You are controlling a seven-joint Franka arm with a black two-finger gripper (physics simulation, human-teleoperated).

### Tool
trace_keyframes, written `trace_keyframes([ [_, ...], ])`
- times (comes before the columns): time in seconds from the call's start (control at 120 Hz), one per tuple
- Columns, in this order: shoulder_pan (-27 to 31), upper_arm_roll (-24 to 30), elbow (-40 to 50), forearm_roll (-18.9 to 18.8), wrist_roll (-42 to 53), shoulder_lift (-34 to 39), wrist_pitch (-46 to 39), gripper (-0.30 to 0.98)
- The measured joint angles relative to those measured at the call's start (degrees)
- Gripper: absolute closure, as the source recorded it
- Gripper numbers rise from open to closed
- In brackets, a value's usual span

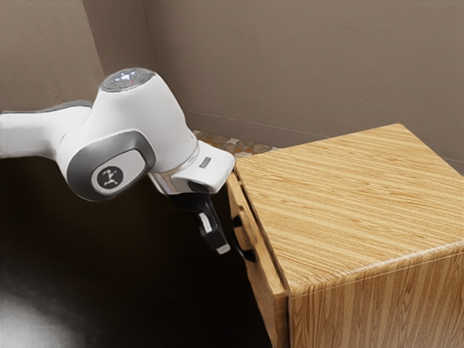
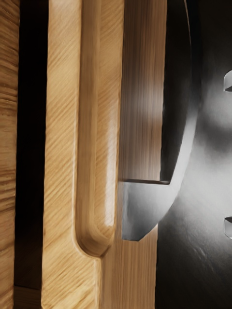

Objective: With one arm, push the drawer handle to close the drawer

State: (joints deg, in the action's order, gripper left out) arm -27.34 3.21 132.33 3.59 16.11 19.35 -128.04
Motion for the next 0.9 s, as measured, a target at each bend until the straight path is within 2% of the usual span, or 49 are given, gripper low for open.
trace_keyframes([
  [0.192, 0.1, 0.4, -1.0, -0.3, 0.8, -2.1, -5.4, 0.38],
  [0.408, 1.4, 1.3, -0.6, -8.1, -0.4, -2.3, -8.5, 0.36],
  [0.458, 1.5, 1.5, 0.1, -6.0, -0.3, -0.7, -8.0, 0.32],
  [0.558, 2.4, 1.8, 1.2, 1.5, 0.8, 4.4, -4.2, 0.19],
  [0.658, 4.3, 0.1, 0.2, 4.1, -0.9, 7.8, 3.6, 0.12],
  [0.725, 4.6, -4.2, -9.6, 3.1, -3.2, 4.9, 11.8, 0.08],
  [0.792, 5.3, -8.4, -24.8, 1.2, -5.4, -3.3, 20.9, 0.06],
  [0.833, 8.0, -9.5, -33.9, 0.7, -6.6, -9.5, 26.3, 0.05],
  [0.9, 13.1, -10.0, -43.8, 1.0, -8.2, -15.8, 33.1, 0.04],
])
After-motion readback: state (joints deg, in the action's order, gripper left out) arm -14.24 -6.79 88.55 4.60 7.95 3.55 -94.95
